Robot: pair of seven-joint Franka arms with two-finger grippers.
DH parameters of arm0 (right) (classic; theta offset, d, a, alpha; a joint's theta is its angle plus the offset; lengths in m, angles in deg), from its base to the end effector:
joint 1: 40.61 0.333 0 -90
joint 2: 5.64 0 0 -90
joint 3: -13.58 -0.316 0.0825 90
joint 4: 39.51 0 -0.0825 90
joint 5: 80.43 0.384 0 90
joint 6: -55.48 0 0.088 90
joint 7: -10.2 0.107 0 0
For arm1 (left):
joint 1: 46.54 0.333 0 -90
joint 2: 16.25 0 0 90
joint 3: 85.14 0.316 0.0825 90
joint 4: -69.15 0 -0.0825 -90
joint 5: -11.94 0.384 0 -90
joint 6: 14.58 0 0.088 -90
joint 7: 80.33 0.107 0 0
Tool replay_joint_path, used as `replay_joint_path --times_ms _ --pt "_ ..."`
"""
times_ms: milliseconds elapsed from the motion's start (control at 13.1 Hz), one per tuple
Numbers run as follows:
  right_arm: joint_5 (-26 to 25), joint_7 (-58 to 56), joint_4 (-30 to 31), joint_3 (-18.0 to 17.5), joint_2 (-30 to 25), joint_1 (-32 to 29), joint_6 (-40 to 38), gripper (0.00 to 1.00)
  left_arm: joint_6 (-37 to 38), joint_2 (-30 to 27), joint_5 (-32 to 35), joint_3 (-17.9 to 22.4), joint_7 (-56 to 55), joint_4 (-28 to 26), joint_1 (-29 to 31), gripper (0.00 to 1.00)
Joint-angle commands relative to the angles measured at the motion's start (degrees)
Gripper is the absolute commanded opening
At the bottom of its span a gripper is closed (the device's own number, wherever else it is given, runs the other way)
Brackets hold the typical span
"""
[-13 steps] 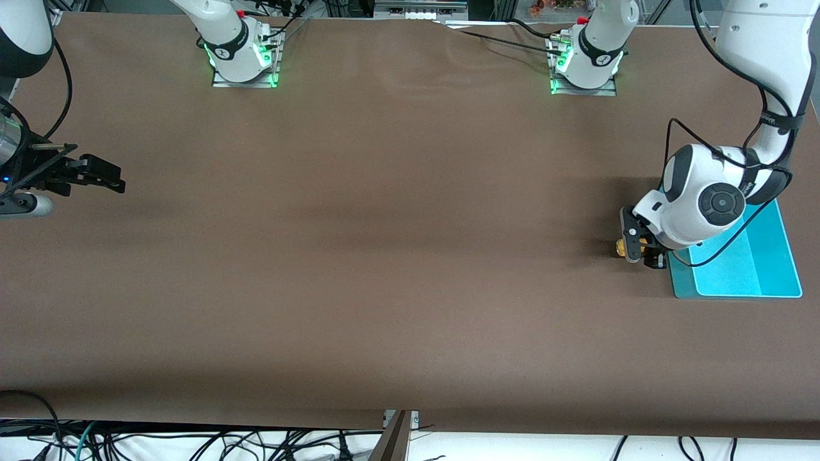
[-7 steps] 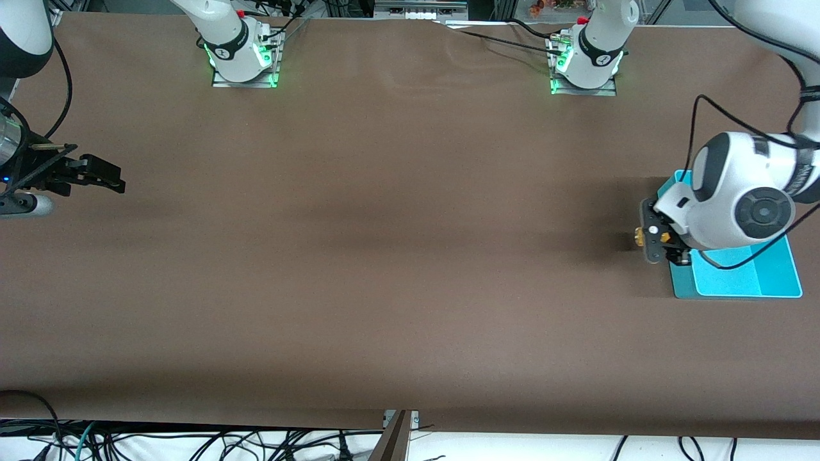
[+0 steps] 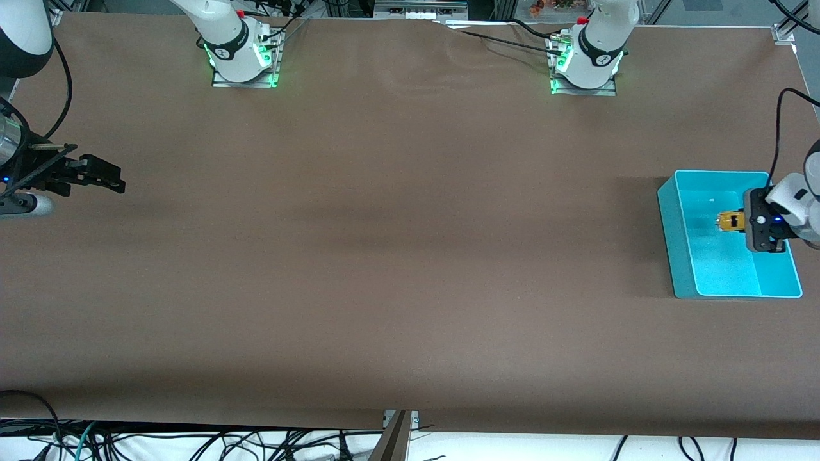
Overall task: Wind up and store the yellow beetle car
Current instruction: 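Carry the car into the cyan bin and open the left gripper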
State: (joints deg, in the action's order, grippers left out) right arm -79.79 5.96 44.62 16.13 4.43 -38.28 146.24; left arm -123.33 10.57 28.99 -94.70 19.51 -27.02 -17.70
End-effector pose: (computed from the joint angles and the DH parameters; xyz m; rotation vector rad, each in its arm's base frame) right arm 0.6069 0.0011 0.5719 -3.1326 -0.1099 0.0936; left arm 0.5970 0.2424 0.3173 2.1693 -2.0776 -0.4325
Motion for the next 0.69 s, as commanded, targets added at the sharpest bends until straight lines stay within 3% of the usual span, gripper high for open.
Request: replay_joint_path --times_ms 0,382,458,534,610 --pt "-0.37 -0.69 0.60 -0.44 -0.58 -0.58 0.46 0.99 -5.83 2.78 1.58 -0.80 1.68 -1.90 1.04 0.19" --pt "-0.37 -0.69 0.60 -0.44 -0.49 -0.58 0.46 0.99 -11.19 7.10 0.71 -0.98 1.95 -4.71 4.29 0.22" --pt "-0.37 -0.77 0.60 -0.44 -0.49 -0.58 0.46 0.99 -14.00 7.19 0.53 -1.07 1.86 -6.64 4.73 0.33" --pt "-0.37 -0.69 0.60 -0.44 -0.58 -0.49 0.46 0.99 -15.51 7.28 -0.69 -1.07 1.95 -7.88 5.00 0.74" --pt "-0.37 -0.69 0.60 -0.44 -0.49 -0.58 0.46 0.99 -15.52 6.84 -0.88 -1.07 2.12 -7.89 5.00 1.00"
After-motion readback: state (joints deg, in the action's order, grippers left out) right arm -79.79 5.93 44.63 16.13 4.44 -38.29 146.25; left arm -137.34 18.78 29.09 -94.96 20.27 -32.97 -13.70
